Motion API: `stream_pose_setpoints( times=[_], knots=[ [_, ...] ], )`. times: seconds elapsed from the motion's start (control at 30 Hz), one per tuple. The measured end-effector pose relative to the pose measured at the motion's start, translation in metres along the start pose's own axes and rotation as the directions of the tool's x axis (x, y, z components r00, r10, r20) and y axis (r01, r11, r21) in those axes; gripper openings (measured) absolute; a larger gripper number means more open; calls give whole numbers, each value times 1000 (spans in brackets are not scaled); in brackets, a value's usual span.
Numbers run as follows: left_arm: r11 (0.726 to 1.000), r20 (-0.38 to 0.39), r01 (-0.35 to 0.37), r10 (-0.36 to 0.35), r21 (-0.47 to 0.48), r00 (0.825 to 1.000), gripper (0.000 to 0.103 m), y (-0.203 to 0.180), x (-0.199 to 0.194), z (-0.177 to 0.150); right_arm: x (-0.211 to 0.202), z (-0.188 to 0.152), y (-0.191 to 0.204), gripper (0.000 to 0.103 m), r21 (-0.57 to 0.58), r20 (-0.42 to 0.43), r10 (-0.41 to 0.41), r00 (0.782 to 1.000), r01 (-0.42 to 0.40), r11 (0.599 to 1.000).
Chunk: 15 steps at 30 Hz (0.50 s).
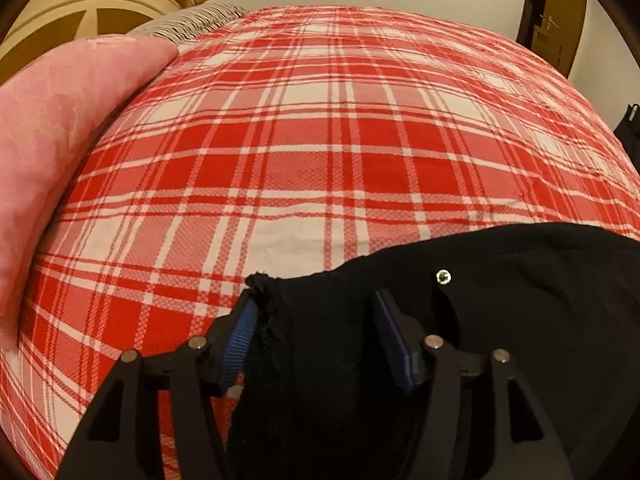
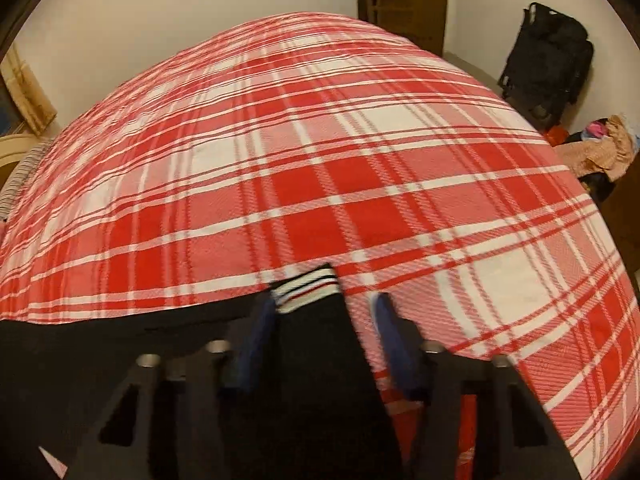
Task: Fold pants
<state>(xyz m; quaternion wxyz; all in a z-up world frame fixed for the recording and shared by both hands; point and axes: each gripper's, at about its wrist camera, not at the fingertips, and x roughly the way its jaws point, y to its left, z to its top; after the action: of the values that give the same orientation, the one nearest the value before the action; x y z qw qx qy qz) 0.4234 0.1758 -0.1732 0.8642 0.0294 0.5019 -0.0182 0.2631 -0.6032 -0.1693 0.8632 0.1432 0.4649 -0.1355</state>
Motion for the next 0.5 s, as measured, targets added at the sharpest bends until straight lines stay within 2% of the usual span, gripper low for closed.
stream_pose_setpoints(
  times=[0.07,0.1,0.13,0.17,0.2,0.23,0.27,0.37,0.5],
  knots=[
    [999,12,21,-21,24,1000,66,0,1,0,0,1,9,28,-13,0,-17,1000,17,1000],
    [999,21,23,-23,27,1000,67,0,2,0,-2,-1,14,17,-20,3,-38,999,38,999],
    [999,33,39,-40,28,999,64,0,3,-1,-3,-1,15,10,-23,8,-59,998,59,998],
    [998,40,49,-50,29,998,59,-1,3,0,-6,-3,14,7,-17,13,-58,998,58,998],
    [998,46,49,-51,44,998,56,-4,3,-1,-11,-5,13,6,-4,25,-44,999,44,999],
    [996,49,51,-54,70,997,46,-8,1,-1,-18,-7,12,6,5,40,-39,998,39,999],
    [995,53,60,-65,85,997,30,-10,-1,-1,-24,-9,12,6,8,53,-40,998,40,999],
    [992,72,51,-59,115,996,23,-17,-13,0,-55,-23,12,5,8,110,-31,993,30,1000],
    [989,152,52,-73,135,986,23,-13,-44,0,-97,-39,6,5,21,166,-11,986,7,1000]
  ],
)
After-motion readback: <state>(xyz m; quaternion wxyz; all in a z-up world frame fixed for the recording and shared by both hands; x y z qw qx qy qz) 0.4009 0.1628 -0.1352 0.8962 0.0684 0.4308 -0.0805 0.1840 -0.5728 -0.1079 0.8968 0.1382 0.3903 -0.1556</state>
